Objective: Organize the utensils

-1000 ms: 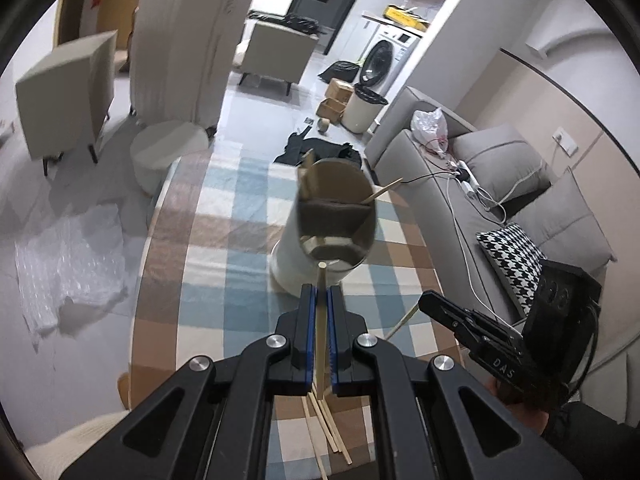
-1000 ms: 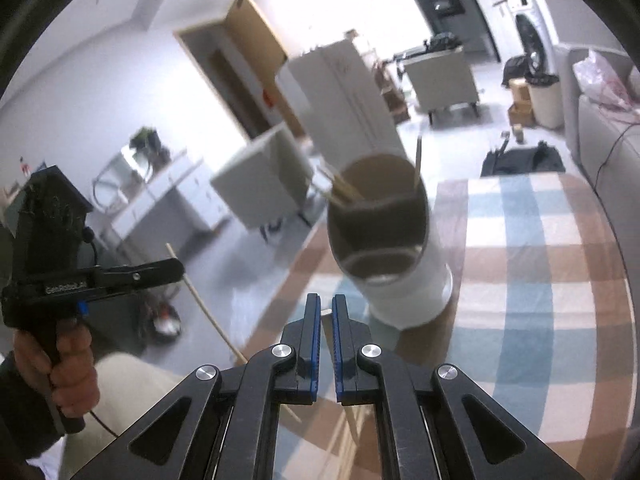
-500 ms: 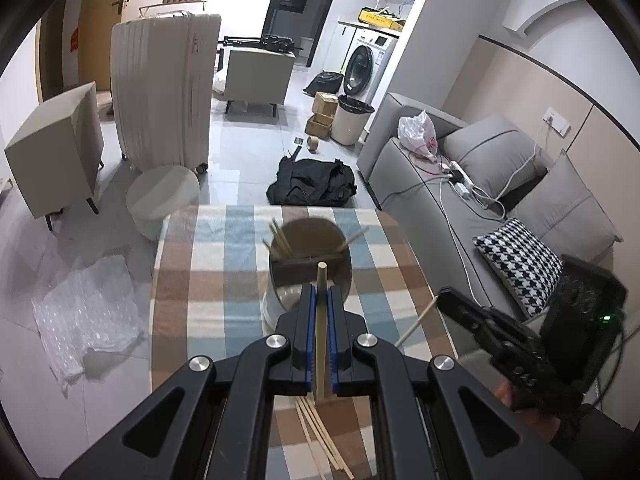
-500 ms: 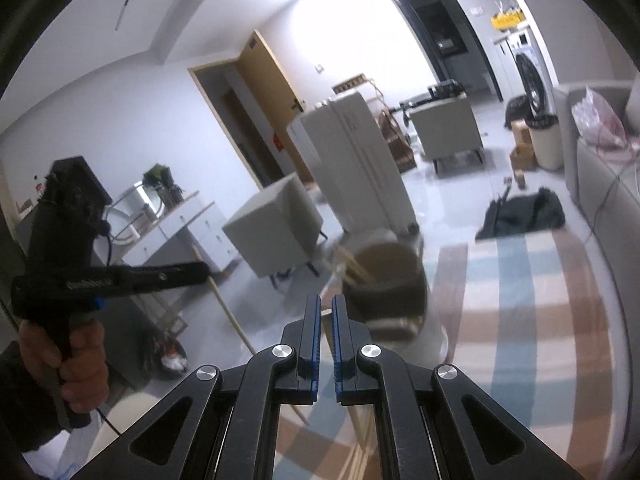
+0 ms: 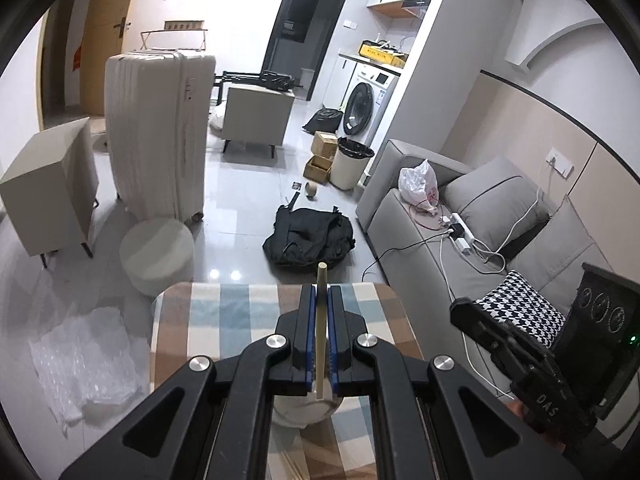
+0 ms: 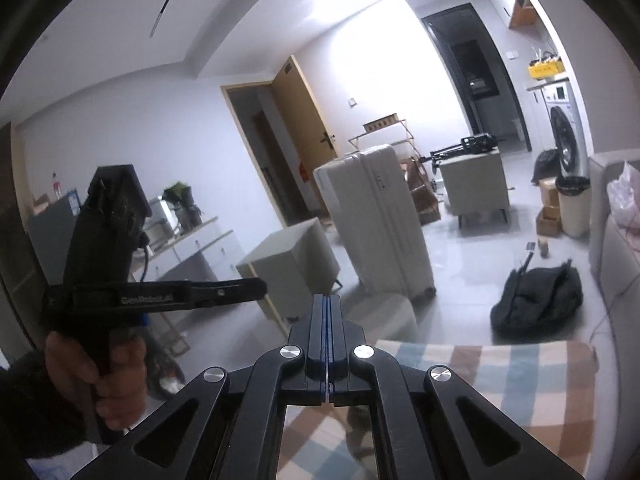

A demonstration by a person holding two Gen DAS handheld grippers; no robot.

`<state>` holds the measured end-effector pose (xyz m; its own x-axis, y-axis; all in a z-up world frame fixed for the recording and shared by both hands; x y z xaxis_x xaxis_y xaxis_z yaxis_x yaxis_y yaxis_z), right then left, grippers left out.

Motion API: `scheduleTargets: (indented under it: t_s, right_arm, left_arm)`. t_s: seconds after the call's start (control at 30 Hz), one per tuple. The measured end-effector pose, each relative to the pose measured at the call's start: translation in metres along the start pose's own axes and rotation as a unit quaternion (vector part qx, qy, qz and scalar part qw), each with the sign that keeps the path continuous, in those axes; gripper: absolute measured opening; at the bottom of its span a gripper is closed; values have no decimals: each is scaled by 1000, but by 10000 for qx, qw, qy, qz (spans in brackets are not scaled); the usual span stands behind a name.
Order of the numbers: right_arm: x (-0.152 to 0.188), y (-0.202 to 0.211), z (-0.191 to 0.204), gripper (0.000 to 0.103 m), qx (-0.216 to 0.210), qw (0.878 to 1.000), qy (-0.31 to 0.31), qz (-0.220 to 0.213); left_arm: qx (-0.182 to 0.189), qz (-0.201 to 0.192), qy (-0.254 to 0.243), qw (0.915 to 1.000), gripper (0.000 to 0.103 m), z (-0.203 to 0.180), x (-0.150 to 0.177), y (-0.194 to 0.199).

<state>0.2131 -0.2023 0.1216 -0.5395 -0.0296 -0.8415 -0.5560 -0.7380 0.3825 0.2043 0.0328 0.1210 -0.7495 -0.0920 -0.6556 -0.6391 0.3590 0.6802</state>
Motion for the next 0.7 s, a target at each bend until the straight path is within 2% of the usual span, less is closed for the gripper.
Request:
scheduleTargets:
  t_s: [0.13, 0.2, 0.3, 0.4, 0.43, 0.47, 0.6, 0.7]
  right_arm:
    - [25, -5, -13, 1, -21, 9996, -183, 203]
    - [50, -7, -17, 3, -33, 9984, -166, 540]
    - [101, -10, -18, 3, -112, 9914, 12, 1306]
    - [154, -22, -13, 15, -120, 9725, 240, 2312]
    - [169, -27, -13, 25, -55, 9659, 342, 2566]
    - [186, -33, -12, 28, 19, 9576, 451, 2844]
    - [237, -63, -19, 29, 376, 9304, 598, 3596]
    - [262, -87, -26, 29, 522, 9147, 695, 3947]
  left_arm:
    - [96, 107, 86, 9999, 1, 12, 8, -4]
    - [124, 164, 85, 9998, 1, 16, 18, -1]
    - [168, 231, 49, 9996, 1, 15, 28, 6]
    - [206, 290, 32, 9994, 1, 15, 42, 16]
    - [239, 321, 59, 9992, 1, 15, 46, 19]
    - [252, 337, 84, 9991, 1, 15, 50, 22]
    - [204, 397, 92, 9990, 1, 14, 61, 30]
    - [146, 469, 92, 9987, 1, 17, 70, 32]
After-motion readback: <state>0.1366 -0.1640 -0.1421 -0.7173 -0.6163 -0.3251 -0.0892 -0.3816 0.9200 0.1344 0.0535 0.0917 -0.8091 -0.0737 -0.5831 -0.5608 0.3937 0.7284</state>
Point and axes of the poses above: each gripper's, at about its wrist camera, not at the fingertips, and y roughly against the way its jaws point, z to its left, x to its underside, the point moved 1 cm from there along -y, roughly the way its jaws point, and after that the axes turned 4 degrees about z, right-handed, at the moved point
